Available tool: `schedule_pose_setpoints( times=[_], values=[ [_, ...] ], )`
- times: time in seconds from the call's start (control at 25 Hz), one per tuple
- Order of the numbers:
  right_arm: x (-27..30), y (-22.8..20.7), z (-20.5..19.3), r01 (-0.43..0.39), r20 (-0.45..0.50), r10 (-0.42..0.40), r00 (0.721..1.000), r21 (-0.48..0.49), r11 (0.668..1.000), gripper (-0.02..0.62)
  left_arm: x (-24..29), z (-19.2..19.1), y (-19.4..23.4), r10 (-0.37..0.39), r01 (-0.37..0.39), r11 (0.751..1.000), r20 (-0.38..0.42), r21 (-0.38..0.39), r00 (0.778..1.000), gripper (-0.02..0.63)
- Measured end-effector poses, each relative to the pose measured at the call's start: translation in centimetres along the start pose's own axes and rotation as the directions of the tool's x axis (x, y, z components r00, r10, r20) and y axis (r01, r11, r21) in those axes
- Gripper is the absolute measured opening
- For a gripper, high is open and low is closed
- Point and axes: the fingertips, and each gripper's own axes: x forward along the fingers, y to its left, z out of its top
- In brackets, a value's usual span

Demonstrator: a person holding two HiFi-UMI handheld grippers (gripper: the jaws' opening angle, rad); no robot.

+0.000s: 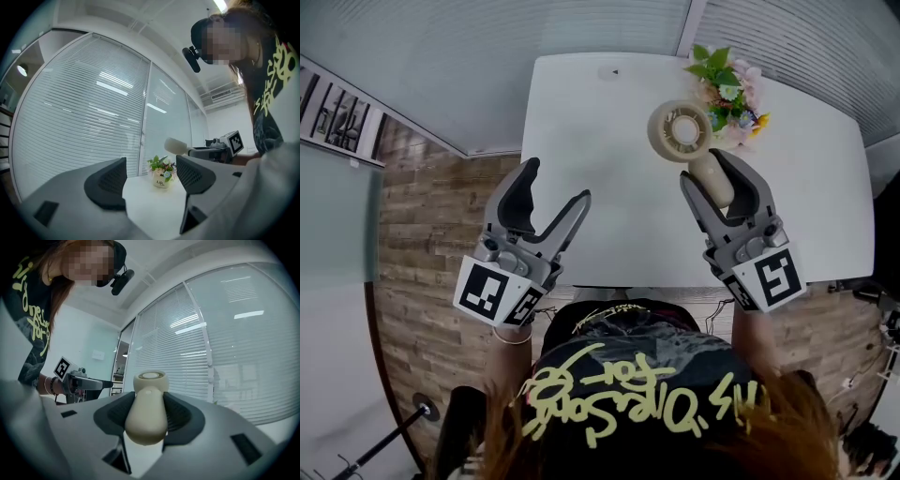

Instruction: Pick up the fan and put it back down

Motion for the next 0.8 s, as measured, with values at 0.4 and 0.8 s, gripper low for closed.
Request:
schedule_pose_setpoints(
  times=[0.4, 0.8],
  values=[
    [2.1, 1.0, -0.6, -0.045, 0.02, 0.045, 0.999, 0.041, 0.998, 0.192, -1.2, 0.2, 1.1, 0.033, -0.033, 0.999, 0.003, -0.001, 0.999, 0.319],
    [6.1, 3.1, -2.2, -0.114, 0.01, 0.113, 0.994, 0.056, 0.992, 0.192, -3.2, 0.1, 2.7, 0.087, -0.087, 0.996, -0.003, -0.003, 0.996, 0.316]
  ],
)
